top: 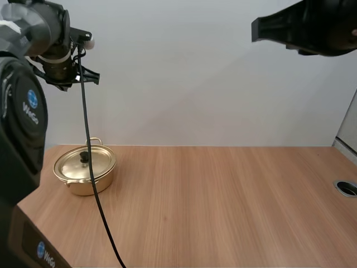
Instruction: Open the pot, put the car inside, and close it
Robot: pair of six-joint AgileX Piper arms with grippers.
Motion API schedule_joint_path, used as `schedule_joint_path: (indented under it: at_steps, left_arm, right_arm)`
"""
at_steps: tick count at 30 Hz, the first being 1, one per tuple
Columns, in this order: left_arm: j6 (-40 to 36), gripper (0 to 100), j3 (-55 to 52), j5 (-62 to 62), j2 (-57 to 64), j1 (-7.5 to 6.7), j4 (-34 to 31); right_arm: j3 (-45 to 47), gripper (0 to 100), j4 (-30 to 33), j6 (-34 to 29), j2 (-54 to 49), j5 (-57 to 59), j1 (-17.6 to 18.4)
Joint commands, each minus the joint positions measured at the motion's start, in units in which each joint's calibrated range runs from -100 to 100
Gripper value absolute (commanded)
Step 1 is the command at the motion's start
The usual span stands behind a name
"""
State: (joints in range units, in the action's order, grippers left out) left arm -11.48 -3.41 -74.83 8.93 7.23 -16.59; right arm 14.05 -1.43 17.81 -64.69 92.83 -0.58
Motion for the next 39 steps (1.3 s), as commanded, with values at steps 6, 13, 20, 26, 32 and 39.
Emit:
schedule_joint_path:
  at_steps: [6,13,20,26,32,39]
  left_arm:
    - [0.0,0,-1.2,2.7,8.0,0.03,8.7]
    - [0.0,0,-20.8,16.6,20.9,-0.59,13.7]
    - [0.0,0,-47.3,44.9,38.0,-5.44,8.9]
    - [-3.2,0,-62.9,51.7,53.1,-7.85,8.6]
    - [-3.8,0,-72.7,52.2,64.4,-8.15,8.6]
    - [-3.8,0,-87.4,63.0,75.4,-8.15,8.6]
  right_arm:
    - [38.9,0,0.0,-1.0,0.0,-32.4,0.0]
    - [50.9,0,2.7,-1.0,0.0,-41.2,0.0]
    - [55.0,0,1.0,-1.0,-0.1,-35.1,0.0]
    - [58.6,0,1.4,-1.0,-6.3,-33.8,0.0]
    - [67.0,0,1.0,-1.0,-13.1,-47.4,0.4]
    - [75.5,0,0.9,-1.0,-16.9,-60.1,0.4]
